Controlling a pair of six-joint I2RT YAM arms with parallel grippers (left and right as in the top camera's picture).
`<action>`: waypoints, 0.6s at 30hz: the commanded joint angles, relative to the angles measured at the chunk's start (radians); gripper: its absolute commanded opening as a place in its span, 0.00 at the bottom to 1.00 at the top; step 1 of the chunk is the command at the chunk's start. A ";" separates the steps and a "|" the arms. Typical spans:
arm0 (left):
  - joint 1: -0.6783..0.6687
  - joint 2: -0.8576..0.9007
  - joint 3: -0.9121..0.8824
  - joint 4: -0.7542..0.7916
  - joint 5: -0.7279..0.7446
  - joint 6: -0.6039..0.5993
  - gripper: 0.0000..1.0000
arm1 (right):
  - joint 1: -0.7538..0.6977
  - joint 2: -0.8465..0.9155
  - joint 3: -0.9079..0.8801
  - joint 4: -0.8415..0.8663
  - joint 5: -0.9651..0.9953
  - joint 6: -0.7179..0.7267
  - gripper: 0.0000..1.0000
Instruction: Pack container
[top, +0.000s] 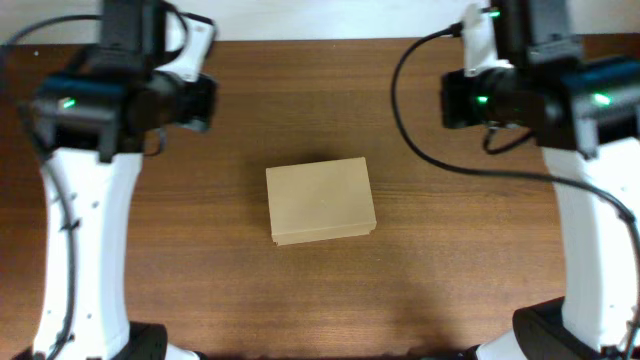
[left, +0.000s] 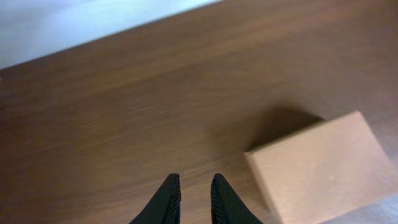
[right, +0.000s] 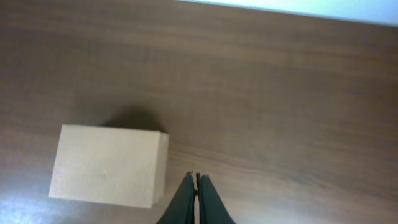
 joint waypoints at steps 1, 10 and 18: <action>0.032 -0.026 0.014 -0.026 -0.043 -0.005 0.17 | -0.001 -0.027 0.102 -0.040 0.091 0.020 0.04; 0.041 -0.320 -0.228 0.047 -0.150 -0.006 0.23 | -0.016 -0.238 -0.036 -0.023 0.120 0.035 0.04; 0.041 -0.821 -0.818 0.196 -0.238 -0.051 0.25 | -0.016 -0.629 -0.507 0.064 0.227 0.100 0.04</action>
